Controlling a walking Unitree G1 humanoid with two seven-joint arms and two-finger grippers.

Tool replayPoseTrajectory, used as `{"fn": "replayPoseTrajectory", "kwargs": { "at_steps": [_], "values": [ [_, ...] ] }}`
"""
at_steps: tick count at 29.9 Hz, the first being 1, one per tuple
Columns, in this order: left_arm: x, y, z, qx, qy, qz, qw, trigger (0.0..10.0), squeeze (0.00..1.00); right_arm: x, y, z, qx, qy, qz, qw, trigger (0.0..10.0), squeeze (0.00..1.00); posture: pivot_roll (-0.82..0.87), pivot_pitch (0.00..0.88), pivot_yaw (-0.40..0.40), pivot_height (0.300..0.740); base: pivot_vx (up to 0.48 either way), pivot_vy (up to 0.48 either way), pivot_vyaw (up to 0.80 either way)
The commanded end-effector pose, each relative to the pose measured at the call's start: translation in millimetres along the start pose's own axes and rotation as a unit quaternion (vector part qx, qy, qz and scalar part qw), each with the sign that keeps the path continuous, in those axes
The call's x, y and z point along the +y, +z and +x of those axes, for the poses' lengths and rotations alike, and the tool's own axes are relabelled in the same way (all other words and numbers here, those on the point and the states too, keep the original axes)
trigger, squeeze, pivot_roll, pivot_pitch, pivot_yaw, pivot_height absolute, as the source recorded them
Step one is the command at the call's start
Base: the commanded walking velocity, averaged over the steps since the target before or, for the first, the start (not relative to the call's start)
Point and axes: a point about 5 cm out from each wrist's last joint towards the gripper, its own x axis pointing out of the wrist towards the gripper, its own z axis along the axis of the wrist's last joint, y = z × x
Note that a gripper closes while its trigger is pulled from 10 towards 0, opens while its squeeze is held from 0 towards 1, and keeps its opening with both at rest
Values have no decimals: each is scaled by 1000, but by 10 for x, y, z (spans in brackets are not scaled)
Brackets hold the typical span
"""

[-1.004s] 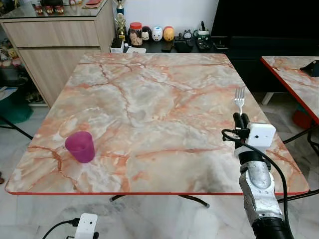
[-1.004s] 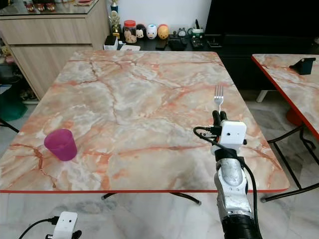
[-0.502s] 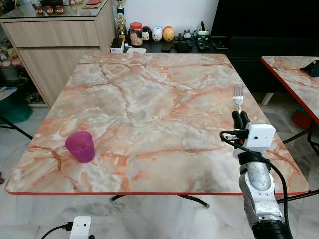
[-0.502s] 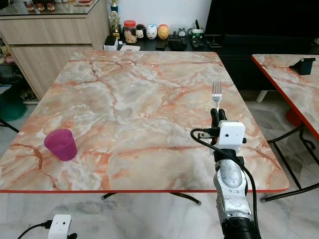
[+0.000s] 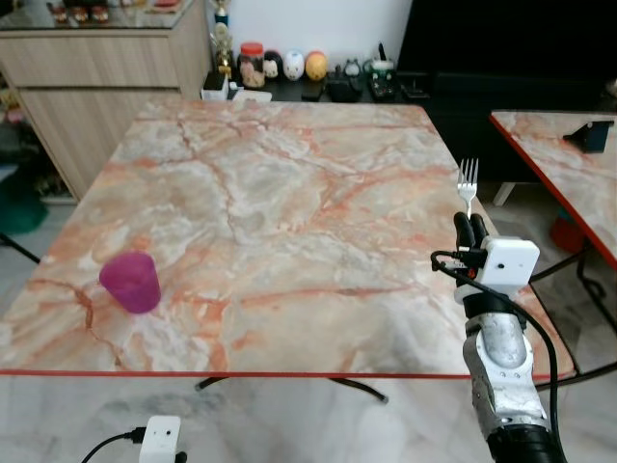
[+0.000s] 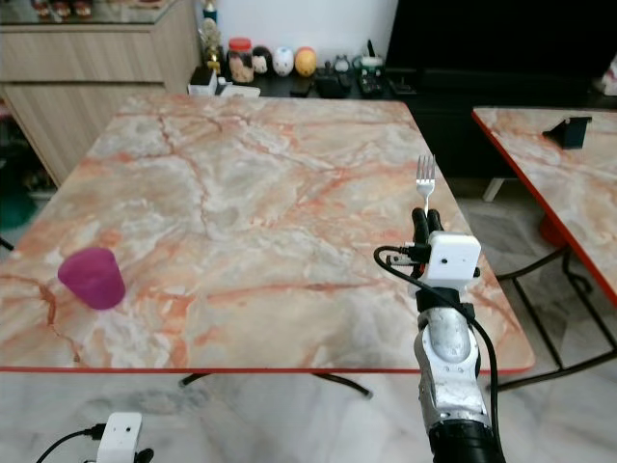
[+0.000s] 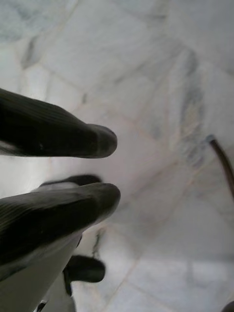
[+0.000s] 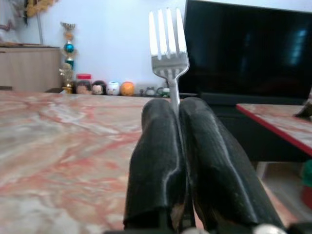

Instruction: Setting the table

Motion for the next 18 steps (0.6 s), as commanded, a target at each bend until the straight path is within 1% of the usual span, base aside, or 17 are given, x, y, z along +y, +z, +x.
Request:
{"fn": "replayPoseTrajectory", "kwargs": {
  "at_steps": [1,18],
  "values": [
    [-11,-39,-6,10,-2,1,1000,10000,0,-45,62,29,-14,-5,-2,1000,10000,0,44,0,-35,731,0,-416,0],
    [-23,-38,-6,9,-7,5,1000,10000,0,-45,75,47,-14,-5,1,1000,10000,0,44,0,-32,731,0,-408,0]
  ]
}}
